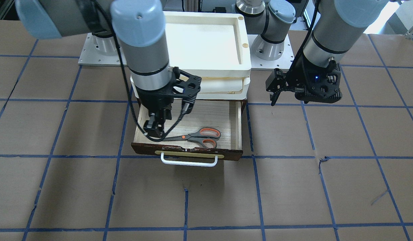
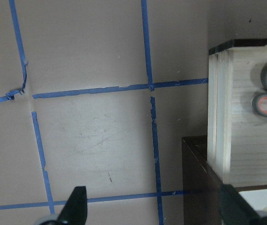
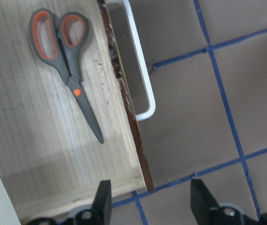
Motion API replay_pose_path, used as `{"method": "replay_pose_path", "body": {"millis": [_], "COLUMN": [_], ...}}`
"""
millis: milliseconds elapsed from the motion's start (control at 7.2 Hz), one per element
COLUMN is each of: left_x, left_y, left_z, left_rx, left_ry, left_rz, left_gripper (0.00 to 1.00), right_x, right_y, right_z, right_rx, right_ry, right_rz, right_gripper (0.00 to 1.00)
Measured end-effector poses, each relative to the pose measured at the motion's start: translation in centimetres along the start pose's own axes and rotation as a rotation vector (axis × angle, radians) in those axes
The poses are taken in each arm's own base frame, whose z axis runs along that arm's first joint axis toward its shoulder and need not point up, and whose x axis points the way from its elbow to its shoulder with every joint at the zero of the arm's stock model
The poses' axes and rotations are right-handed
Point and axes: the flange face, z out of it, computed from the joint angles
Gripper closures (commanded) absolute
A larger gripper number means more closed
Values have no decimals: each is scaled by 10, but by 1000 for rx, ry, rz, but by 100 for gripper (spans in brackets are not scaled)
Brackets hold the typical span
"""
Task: Put scissors in drawer and close it
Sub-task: 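Raise the right gripper away while moving the left gripper toward the drawer, then push the drawer front with the left gripper toward the white tray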
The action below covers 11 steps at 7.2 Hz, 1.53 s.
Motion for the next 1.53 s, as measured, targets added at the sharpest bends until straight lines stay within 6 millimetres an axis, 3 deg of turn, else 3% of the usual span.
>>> {"method": "replay_pose_path", "body": {"millis": [139,417,694,972,1528], "left_x": [2,6,10,25,41], "left_y": [-14,-57,-86,-104,-116], "left_z": [3,38,76,107,138], "left_rx": [17,52,38,28,5], "left_ry": [34,102,126,154,209], "left_rz": [-1,-32,-56,-61,-86], "left_gripper": [0,0,0,0,0], "right_x": [9,2,-3,-2,1], "right_y": [35,62,68,73,91], "right_z": [-23,-51,-47,-39,-30], "right_rx": [-6,-16,-38,-56,-109], "right_ry": [3,12,-2,-14,-68], "right_rz": [136,456,788,1002,1173], "right_gripper": [17,7,7,0,0]}}
